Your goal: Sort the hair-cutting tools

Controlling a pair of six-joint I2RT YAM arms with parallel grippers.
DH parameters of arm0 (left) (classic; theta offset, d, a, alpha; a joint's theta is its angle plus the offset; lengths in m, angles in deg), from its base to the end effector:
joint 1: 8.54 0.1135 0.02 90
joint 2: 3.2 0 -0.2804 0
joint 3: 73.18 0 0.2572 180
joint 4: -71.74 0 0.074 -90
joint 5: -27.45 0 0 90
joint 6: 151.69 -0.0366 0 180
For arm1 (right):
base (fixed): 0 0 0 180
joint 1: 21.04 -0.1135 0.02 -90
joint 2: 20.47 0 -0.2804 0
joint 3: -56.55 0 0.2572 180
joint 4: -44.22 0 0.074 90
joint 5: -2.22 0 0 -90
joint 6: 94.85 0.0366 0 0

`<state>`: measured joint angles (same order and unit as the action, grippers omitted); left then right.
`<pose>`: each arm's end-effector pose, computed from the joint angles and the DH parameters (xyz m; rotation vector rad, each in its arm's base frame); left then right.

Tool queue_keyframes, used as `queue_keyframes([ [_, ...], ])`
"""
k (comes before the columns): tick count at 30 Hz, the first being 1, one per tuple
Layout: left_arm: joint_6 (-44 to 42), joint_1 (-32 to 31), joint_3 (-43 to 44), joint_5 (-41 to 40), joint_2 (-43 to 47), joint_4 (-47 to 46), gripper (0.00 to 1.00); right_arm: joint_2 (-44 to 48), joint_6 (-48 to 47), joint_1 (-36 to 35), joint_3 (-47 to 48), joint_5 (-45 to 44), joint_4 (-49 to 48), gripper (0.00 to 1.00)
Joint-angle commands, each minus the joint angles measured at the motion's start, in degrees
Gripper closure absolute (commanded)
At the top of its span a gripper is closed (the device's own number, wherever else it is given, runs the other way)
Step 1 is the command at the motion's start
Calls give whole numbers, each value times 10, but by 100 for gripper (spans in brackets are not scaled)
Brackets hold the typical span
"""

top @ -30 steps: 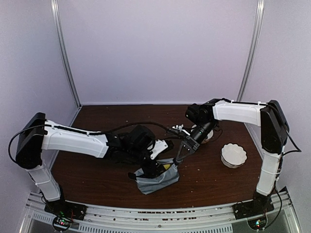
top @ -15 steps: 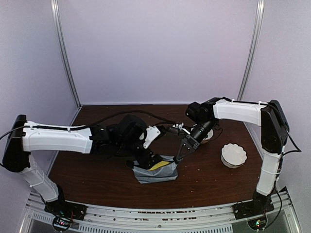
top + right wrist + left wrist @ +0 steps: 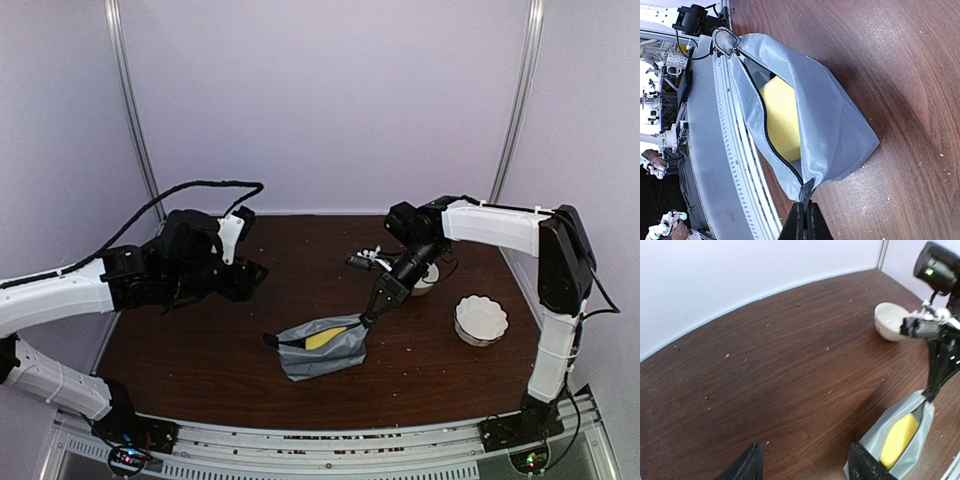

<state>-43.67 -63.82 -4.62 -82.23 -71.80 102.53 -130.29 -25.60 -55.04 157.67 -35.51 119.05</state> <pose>0.1628 -0.2133 0.3188 0.4729 2.0476 -0.4177 0.2990 0.2366 0.2426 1.3638 -2.4640 -1.3904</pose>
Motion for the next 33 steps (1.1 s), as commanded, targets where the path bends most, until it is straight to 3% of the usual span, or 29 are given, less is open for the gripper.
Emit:
queue_keyframes([
  [1,130,42,-24,135,11,100,43,2,1,2,9,-15,-10,100],
  [5,207,42,-103,253,66,73,47,1,1,2,10,-13,-10,100],
  [10,301,42,-195,309,135,-27,45,-4,-6,1,17,-9,-3,100],
  [16,357,42,-247,350,108,-132,50,-1,-7,1,13,-7,-4,100],
  [23,347,42,-223,352,57,-143,57,0,-7,1,9,-4,-4,100],
  [26,342,44,-212,349,33,-148,65,-1,-8,-1,8,-2,-4,100],
  [30,331,48,-191,342,12,-140,99,-2,-12,1,12,-1,2,100],
  [33,320,52,-198,315,43,-133,100,-1,-22,17,21,4,22,100],
])
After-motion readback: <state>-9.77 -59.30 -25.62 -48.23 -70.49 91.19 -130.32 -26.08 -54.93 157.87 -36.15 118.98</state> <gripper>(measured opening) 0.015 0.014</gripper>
